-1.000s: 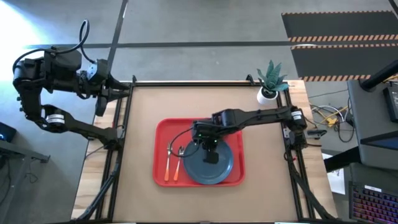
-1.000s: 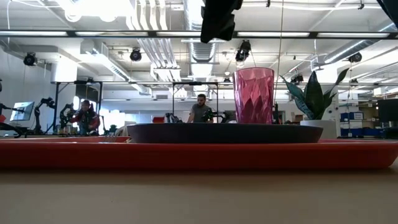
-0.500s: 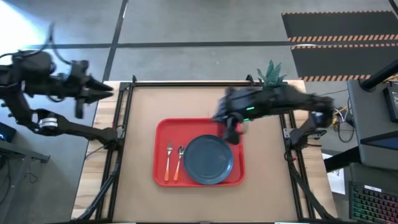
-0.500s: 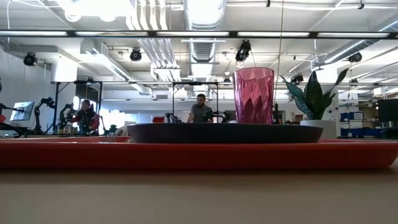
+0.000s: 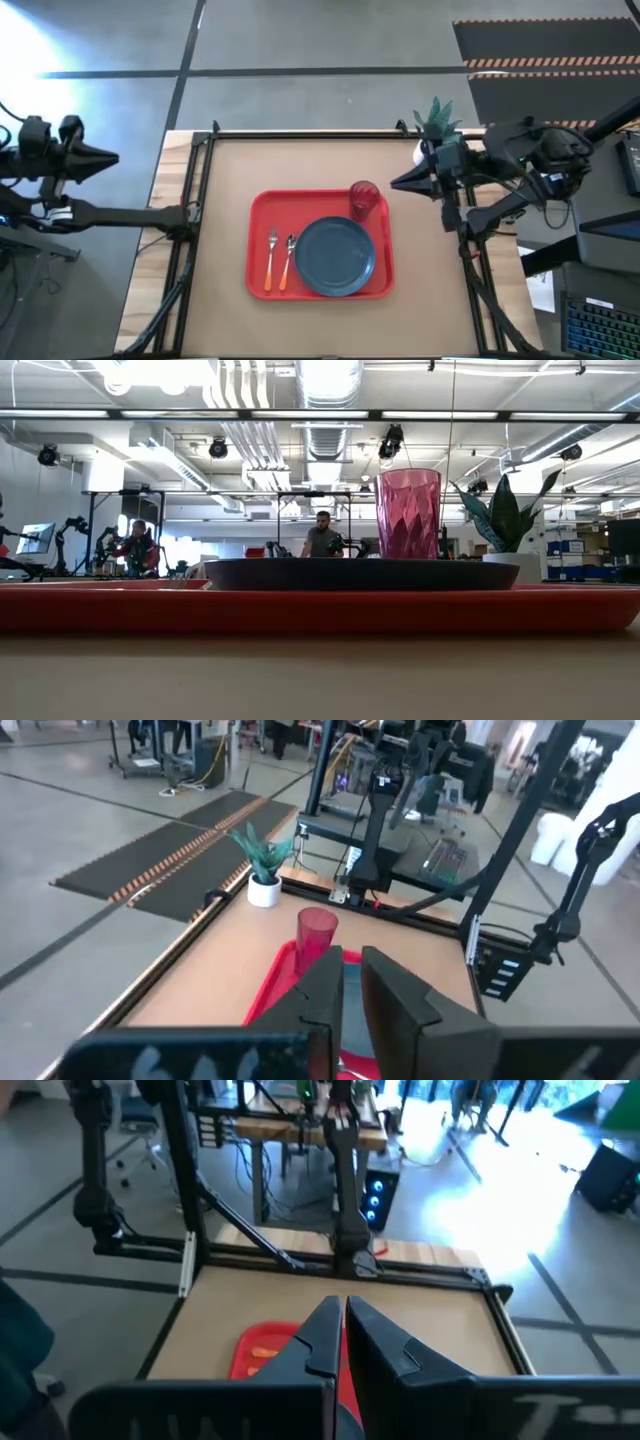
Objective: Pick and place plate/cup/fork/spoon on tray
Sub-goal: Return to Home Position
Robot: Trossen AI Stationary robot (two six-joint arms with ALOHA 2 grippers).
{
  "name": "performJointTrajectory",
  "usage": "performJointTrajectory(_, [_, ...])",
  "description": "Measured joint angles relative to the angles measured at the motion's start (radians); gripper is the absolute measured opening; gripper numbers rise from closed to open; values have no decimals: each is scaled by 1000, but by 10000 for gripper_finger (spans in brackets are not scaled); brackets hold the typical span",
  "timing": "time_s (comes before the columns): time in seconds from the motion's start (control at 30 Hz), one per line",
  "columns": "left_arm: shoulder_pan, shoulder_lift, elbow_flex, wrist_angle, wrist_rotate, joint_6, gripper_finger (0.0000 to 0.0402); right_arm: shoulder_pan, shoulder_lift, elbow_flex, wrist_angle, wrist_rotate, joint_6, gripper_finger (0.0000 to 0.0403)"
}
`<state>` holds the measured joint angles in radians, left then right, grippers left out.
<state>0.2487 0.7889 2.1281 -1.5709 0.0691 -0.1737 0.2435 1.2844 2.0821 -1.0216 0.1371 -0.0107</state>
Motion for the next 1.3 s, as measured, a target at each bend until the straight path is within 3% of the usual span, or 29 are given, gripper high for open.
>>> performJointTrajectory(0.4, [38,-243,-286,-1,-1,-76,1,3,-136,-189,108,-3,-8,8])
performJointTrajectory(0.87, [127,-603,-664,173,62,-188,1,3,-473,-800,635,-6,11,8])
performJointTrajectory(1.23, [230,-783,-885,256,156,-214,1,3,-657,-1213,1027,-10,94,8])
performJointTrajectory(1.3, [255,-783,-902,210,173,-216,1,3,-676,-1284,1108,-14,108,8])
